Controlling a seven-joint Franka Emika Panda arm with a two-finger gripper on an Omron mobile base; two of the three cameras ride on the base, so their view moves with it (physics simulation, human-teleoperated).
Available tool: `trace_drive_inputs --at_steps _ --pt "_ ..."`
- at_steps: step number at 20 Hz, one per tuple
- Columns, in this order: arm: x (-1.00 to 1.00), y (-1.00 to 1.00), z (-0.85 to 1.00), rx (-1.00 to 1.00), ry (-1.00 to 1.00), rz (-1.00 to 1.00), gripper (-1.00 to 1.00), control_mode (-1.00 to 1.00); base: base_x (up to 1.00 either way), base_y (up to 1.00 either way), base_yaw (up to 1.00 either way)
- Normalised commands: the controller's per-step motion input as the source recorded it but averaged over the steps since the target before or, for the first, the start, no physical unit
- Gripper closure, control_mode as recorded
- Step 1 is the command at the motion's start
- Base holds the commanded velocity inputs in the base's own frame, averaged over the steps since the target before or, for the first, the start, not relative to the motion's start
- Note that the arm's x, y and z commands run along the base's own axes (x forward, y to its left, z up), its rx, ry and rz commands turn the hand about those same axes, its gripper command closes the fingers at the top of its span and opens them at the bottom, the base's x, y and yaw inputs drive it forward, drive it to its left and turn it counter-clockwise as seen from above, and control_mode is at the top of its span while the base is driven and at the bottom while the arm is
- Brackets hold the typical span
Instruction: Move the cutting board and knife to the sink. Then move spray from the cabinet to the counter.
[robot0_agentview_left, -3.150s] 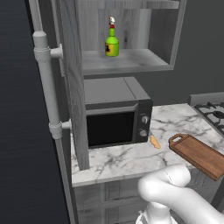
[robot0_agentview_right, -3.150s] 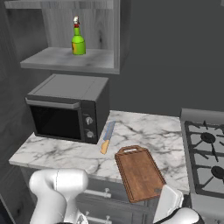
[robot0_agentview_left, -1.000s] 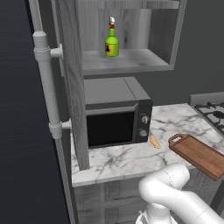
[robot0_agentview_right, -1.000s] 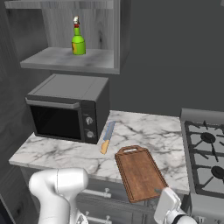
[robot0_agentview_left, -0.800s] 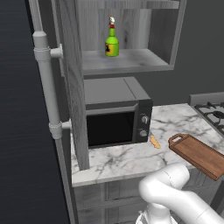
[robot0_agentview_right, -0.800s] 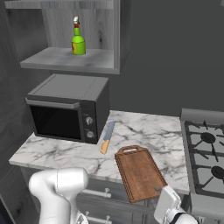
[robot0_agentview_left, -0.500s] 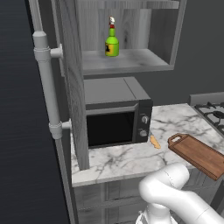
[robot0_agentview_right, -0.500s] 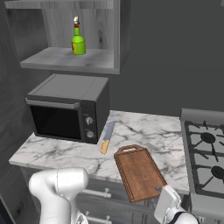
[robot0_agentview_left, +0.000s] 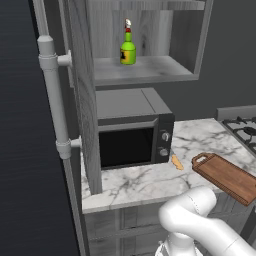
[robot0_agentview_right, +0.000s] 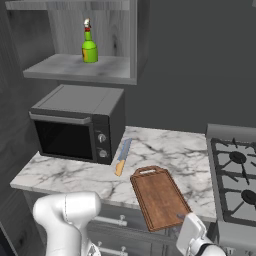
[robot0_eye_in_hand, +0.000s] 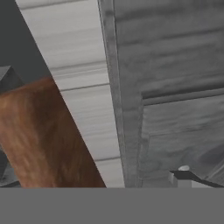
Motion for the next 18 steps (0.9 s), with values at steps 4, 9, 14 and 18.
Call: trace_drive_inputs --at_steps 4,9,14,18 --pt "0.00 0.00 0.00 -0.03 -0.06 -0.04 -1.00 -1.00 0.00 0.00 0.00" --pt "0.01 0.00 0.00 -0.04 -0.03 -0.08 -1.00 -1.00 0.00 0.00 0.00" --pt "0.03 0.00 0.00 -0.06 0.00 -0.10 -1.00 -1.00 0.00 0.00 0.00" --pt "0.09 0.00 0.00 -0.06 0.00 -0.10 -1.00 -1.00 0.00 0.00 0.00"
